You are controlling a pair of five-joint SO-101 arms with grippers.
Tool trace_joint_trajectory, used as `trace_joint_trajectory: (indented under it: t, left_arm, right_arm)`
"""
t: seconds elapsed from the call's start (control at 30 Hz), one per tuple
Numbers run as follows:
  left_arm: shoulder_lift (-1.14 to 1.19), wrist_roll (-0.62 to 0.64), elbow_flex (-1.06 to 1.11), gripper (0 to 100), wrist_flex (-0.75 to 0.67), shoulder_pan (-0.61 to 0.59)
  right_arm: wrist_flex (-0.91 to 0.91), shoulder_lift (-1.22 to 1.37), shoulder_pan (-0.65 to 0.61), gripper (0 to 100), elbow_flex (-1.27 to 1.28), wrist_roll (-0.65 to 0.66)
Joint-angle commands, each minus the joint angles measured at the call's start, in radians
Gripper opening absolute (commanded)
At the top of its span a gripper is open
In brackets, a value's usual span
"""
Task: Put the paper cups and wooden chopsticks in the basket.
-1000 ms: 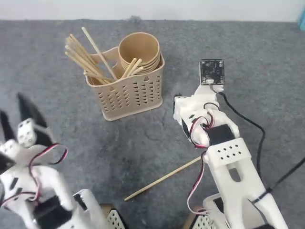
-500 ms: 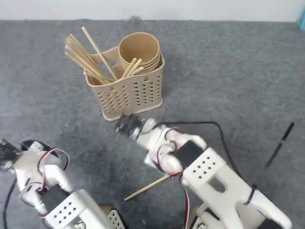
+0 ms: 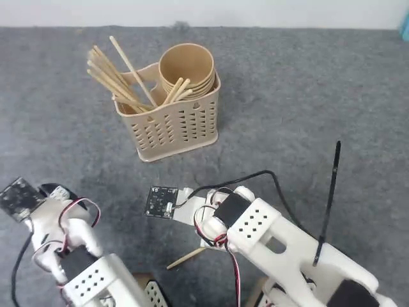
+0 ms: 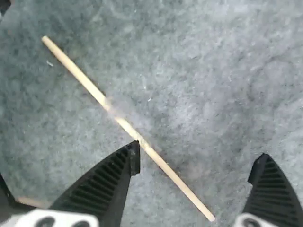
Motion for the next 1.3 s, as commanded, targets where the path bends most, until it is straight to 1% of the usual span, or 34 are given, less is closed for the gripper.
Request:
trace_joint_trajectory:
  t: [0.0,0.17,0.3,0.4,0.5,0.67,0.77,0.87,0.93,1.03,1.1,1.13,1.2,1.27]
  left_arm:
    - [-0.008,-0.011,-0.01,1,-0.029,0.008]
    - [-0.006,-0.011,-0.012,1,-0.028,0.008]
    - [0.002,-0.032,-0.025,2,-0.005,0.008]
    - [0.066,-0.032,-0.054,2,-0.011,0.008]
    - [0.19,-0.032,-0.077,2,-0.092,0.002]
    - [0.482,-0.028,-0.159,1,-0.239,-0.015]
    - [0.654,-0.023,-0.211,1,-0.368,-0.066]
    - [0.799,0.028,-0.243,1,-0.456,-0.097]
    - [0.864,0.043,-0.275,1,-0.457,-0.098]
    - [0.898,0.043,-0.289,1,-0.46,-0.098]
    - [0.898,0.043,-0.289,1,-0.46,-0.098]
    - [0.898,0.043,-0.289,1,-0.46,-0.098]
    - [0.898,0.044,-0.289,1,-0.46,-0.098]
    - [0.899,0.044,-0.289,1,-0.46,-0.097]
  right_arm:
    - [0.051,0.001,-0.013,34.0,-0.006,0.064]
    - [0.108,0.001,-0.033,33.5,0.008,0.08]
    - [0.099,0.001,-0.11,33.5,0.072,0.081]
    - [0.099,0.001,-0.143,33.4,0.081,0.081]
    - [0.07,0.002,-0.143,33.3,0.084,0.081]
    - [0.001,0.067,-0.143,33.3,0.081,0.081]
    - [-0.104,0.177,-0.137,33.3,0.08,0.075]
    - [-0.219,0.305,-0.096,32.5,0.052,0.078]
    - [-0.236,0.377,-0.045,27.3,0.006,0.08]
    - [-0.236,0.458,-0.001,12.7,-0.052,0.08]
    - [-0.24,0.464,0.008,3.4,-0.058,0.08]
    - [-0.242,0.456,0.007,0.3,-0.06,0.08]
    - [-0.228,0.418,0.004,2.0,-0.057,0.077]
    - [-0.177,0.357,0.004,1.6,-0.057,0.075]
